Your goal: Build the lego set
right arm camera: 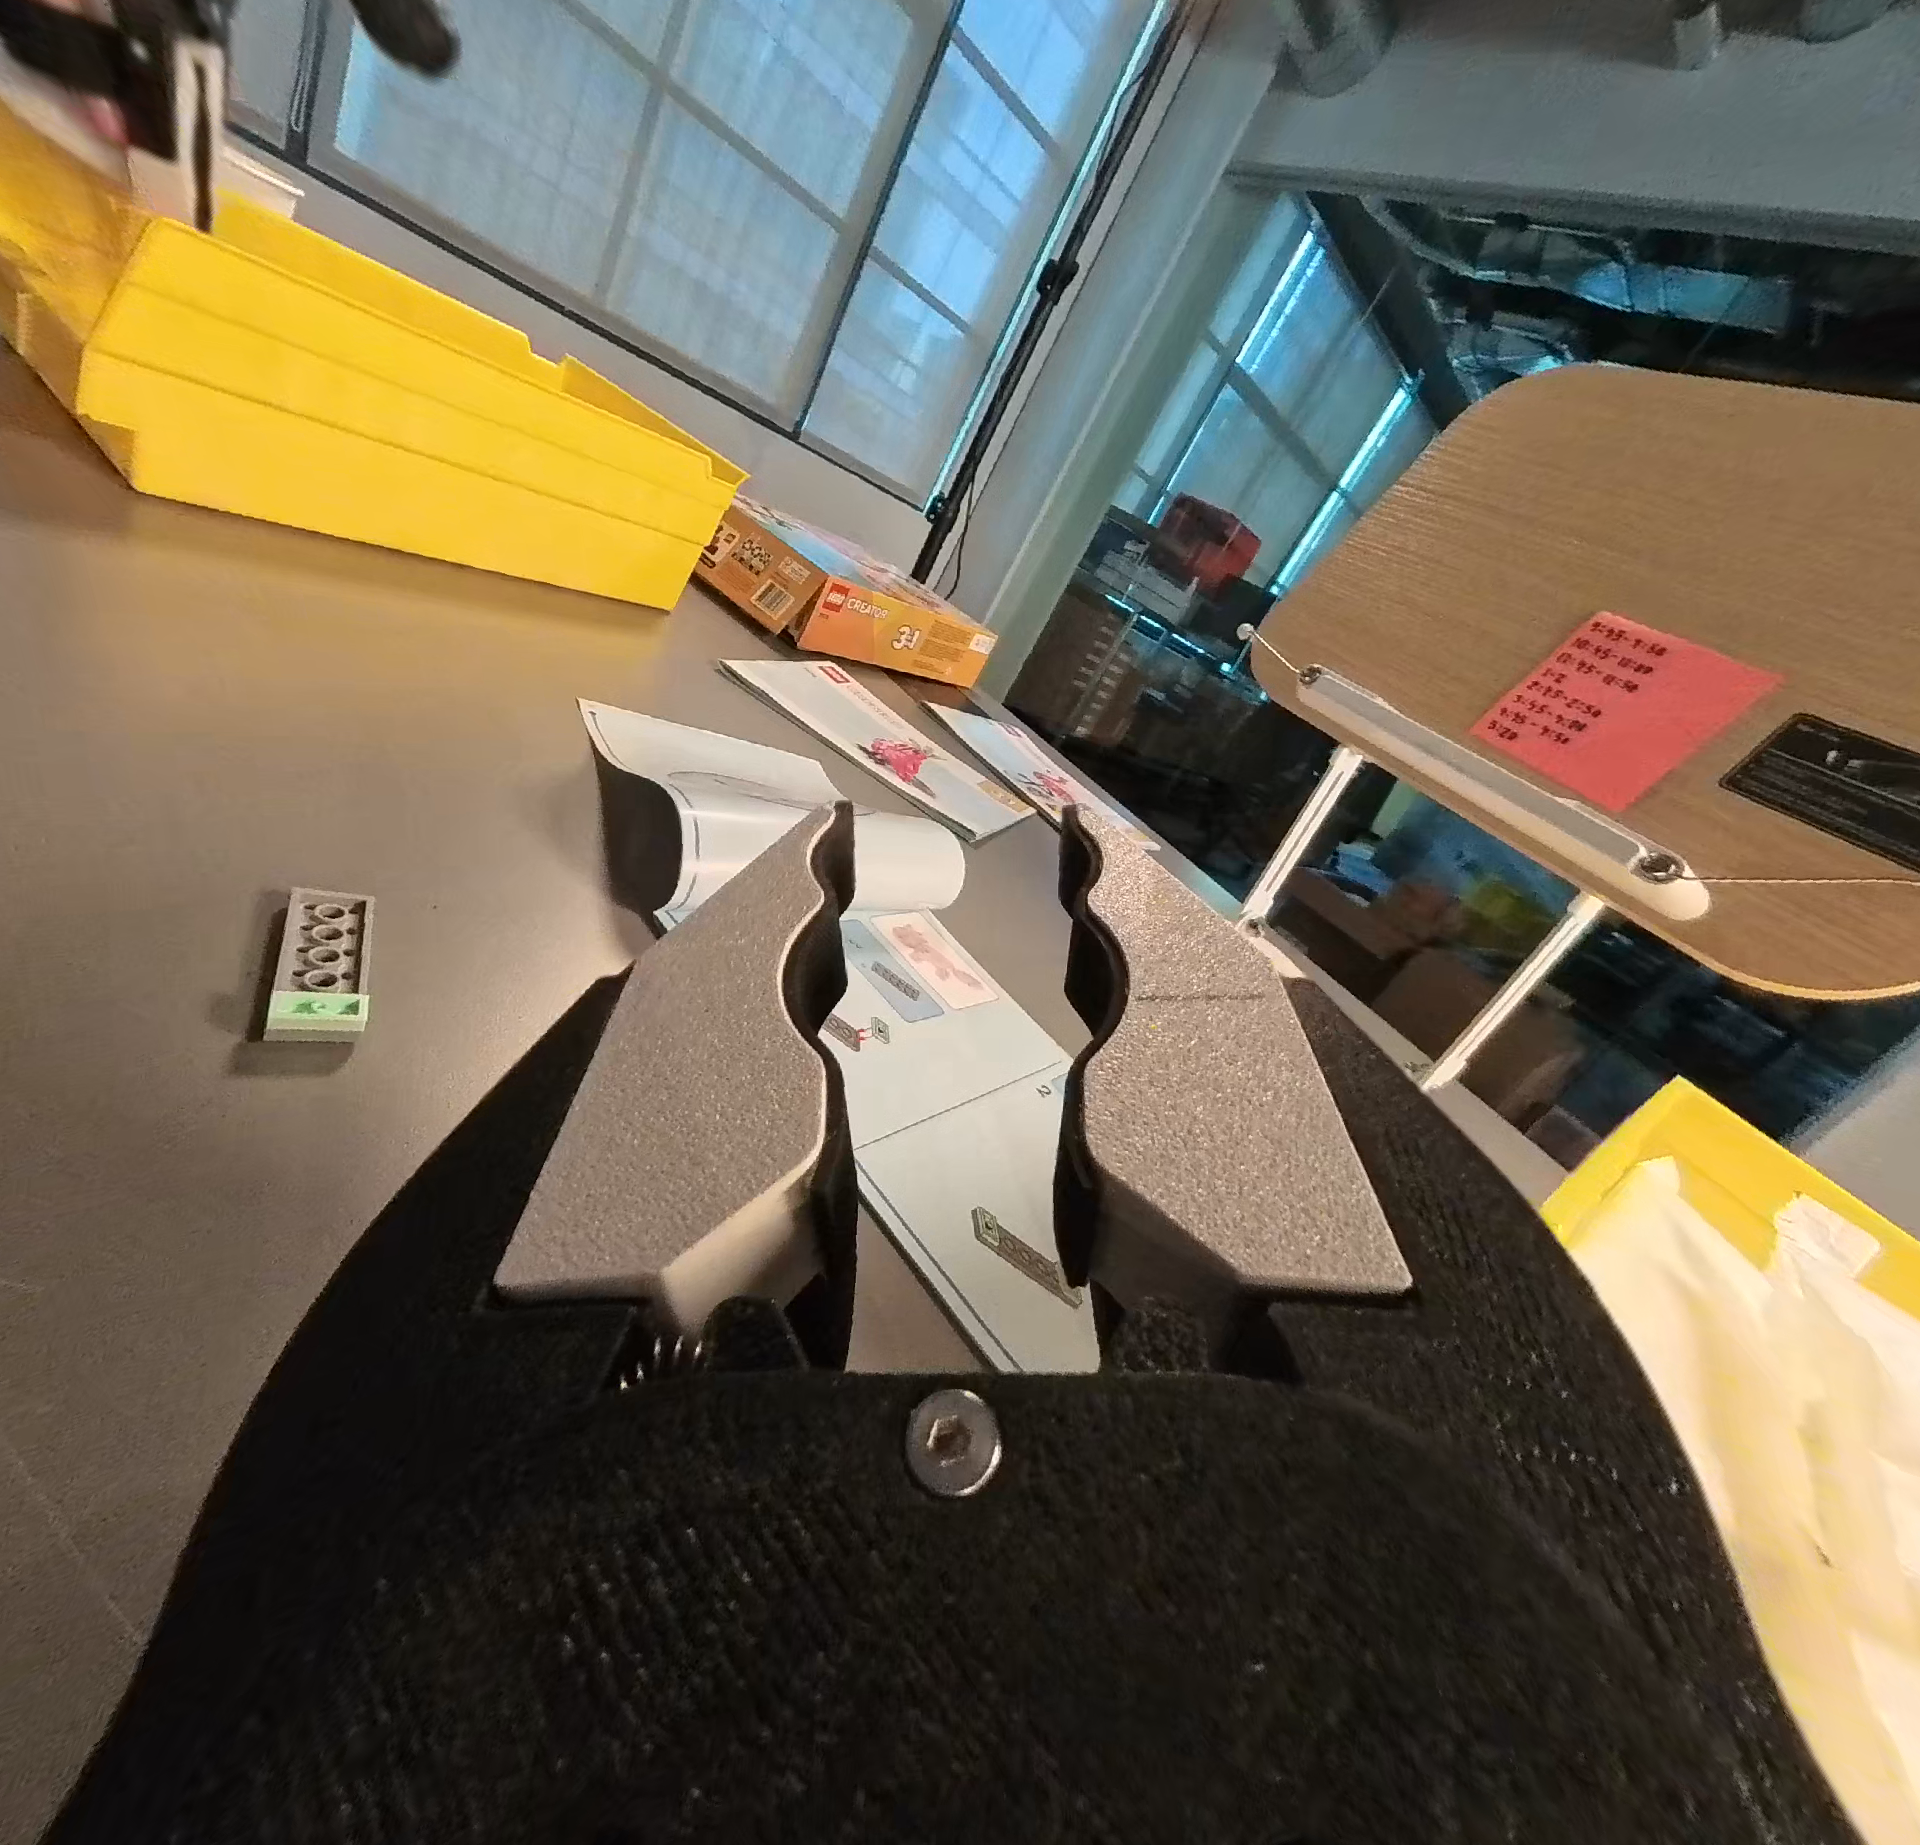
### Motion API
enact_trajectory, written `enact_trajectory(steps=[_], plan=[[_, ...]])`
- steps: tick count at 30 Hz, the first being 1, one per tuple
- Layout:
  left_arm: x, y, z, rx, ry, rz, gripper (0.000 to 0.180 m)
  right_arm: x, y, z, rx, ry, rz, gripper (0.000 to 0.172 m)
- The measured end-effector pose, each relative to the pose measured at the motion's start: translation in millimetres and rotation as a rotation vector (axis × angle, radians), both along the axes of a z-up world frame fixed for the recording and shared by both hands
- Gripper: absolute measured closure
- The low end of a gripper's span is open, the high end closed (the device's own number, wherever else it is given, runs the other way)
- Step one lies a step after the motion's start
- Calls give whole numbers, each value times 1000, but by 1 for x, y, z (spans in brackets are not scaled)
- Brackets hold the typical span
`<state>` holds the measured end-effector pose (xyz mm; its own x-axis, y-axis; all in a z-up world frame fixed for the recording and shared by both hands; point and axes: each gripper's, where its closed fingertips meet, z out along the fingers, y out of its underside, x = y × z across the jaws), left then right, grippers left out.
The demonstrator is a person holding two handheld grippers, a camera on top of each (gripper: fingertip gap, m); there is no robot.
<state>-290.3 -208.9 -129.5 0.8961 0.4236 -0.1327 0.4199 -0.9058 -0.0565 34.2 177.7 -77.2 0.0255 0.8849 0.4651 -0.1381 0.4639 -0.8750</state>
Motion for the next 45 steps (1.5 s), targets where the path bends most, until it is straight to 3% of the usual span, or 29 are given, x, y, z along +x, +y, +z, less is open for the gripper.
enact_trajectory(steps=[3,8,18,25,29,32,37,41,45], plan=[[-3,-6,-16,-91,-67,6,174,0,0,0,-9,-1,7,135],[-12,-22,-34,-212,-119,62,159,0,-1,-1,-12,-10,13,136],[-17,-20,-40,-236,-162,120,144,-1,-3,-3,-7,-22,23,140],[-15,-9,-44,-178,-205,158,133,-2,-4,-4,1,-27,26,143],[4,24,-46,23,-369,148,133,-3,-4,-4,3,-28,27,144],[-1,37,-37,110,-357,152,140,-3,-5,-4,6,-30,29,144],[-29,10,-29,-71,-153,128,153,-3,-6,-4,8,-33,30,145],[-23,-11,-31,-220,-179,166,165,-4,-6,-4,9,-32,30,146],[-14,-23,-41,-284,-221,219,158,-4,-6,-4,11,-32,31,146]])
